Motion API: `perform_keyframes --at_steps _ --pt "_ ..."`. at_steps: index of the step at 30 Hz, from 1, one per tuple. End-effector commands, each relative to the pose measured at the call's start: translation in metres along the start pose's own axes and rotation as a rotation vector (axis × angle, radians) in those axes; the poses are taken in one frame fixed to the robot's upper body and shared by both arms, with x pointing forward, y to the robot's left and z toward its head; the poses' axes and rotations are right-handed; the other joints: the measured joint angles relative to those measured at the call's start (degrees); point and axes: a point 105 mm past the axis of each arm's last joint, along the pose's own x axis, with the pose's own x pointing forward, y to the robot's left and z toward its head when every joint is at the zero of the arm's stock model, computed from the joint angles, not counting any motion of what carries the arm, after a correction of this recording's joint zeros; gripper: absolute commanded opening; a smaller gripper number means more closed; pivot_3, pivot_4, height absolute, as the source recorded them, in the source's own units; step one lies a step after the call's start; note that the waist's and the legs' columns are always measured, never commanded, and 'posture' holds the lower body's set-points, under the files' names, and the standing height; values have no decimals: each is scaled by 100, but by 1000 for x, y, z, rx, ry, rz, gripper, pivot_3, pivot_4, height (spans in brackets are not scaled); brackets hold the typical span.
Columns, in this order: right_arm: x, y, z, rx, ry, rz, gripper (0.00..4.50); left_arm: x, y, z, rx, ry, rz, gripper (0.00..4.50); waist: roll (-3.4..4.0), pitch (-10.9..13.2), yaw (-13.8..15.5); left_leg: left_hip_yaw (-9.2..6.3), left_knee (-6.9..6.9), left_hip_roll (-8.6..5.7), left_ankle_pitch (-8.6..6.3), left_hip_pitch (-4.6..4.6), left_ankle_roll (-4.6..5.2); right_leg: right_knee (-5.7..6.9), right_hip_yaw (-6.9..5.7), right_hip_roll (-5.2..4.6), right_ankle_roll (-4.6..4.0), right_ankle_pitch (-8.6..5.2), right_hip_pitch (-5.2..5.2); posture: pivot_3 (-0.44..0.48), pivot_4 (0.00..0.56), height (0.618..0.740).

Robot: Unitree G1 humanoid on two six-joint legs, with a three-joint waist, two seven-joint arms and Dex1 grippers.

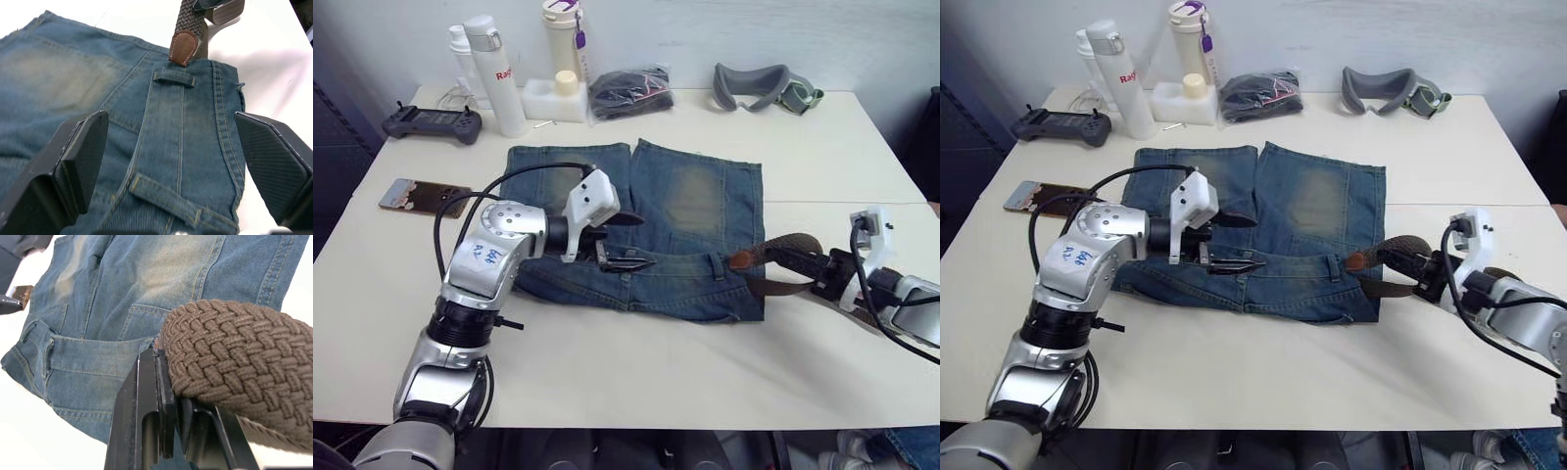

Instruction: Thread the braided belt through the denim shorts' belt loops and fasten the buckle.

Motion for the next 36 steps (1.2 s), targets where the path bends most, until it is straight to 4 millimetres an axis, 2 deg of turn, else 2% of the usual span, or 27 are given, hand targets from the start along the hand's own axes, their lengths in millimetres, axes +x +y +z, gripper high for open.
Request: perform_keyframes --at_steps 1,8,12,18,21,24,28,30,31,33,34,35,36 --pt "4 5 2 5 7 53 0 -10 -3 5 -2 -16 44 4472 0 0 2 0 -2 0 0 -1 0 0 1 -1 0 0 -1 0 150 735" --pt "22 3 -14 9 73 73 0 -17 -4 0 -16 5 82 4472 0 0 3 -1 0 0 2 -2 -3 4 2 -5 0 0 -2 0 150 735" --pt "36 16 -24 33 91 139 0 -21 -2 1 -19 -3 109 4472 0 0 -3 0 -3 0 3 0 -6 5 2 -3 0 0 -4 0 150 735" --pt "49 19 -43 81 109 162 0 -21 -4 0 -22 -2 119 4472 0 0 -4 2 -5 2 4 -1 -8 9 1 -2 0 0 -8 0 150 735" --pt "56 24 -46 113 97 187 0 -15 -7 -1 -21 0 104 4472 -1 -1 -4 3 -5 1 4 0 -7 18 0 -2 0 0 -7 0 150 735" --pt "60 21 -49 112 89 163 0 -7 -11 -1 -7 1 77 4472 0 -1 -11 7 -5 1 4 0 -8 40 1 -1 0 0 -11 0 150 735" --pt "56 20 -46 146 75 183 0 8 -14 2 30 -2 37 4472 0 -1 -5 11 -4 1 4 0 -8 42 -2 0 0 0 -14 0 150 735" --pt "53 20 -42 151 60 185 846 15 -15 2 61 5 24 4500 0 -1 -3 12 -4 1 4 0 -8 43 -2 0 0 0 -14 0 150 735" --pt "51 20 -41 148 54 185 1032 17 -15 2 73 7 19 4500 0 -1 -1 13 -4 1 4 0 -8 43 -2 0 0 0 -14 0 150 735" --pt "43 22 -36 118 46 193 1806 23 -17 2 89 5 1 4500 0 -1 0 15 -4 0 4 0 -7 43 -3 1 0 0 -14 0 150 735" --pt "37 29 -35 66 55 219 2315 25 -18 2 89 2 -14 4500 0 -1 1 16 -4 0 4 0 -7 42 -2 1 0 0 -14 0 150 735" --pt "34 34 -35 28 64 238 2586 26 -19 2 89 0 -24 4500 1 0 9 18 -4 0 3 1 -6 42 -3 1 0 0 -14 0 150 735" --pt "30 37 -36 -26 73 244 3057 28 -20 2 95 0 -36 4500 2 0 11 19 -3 -2 3 -2 -6 44 -3 1 0 0 -18 0 150 735"
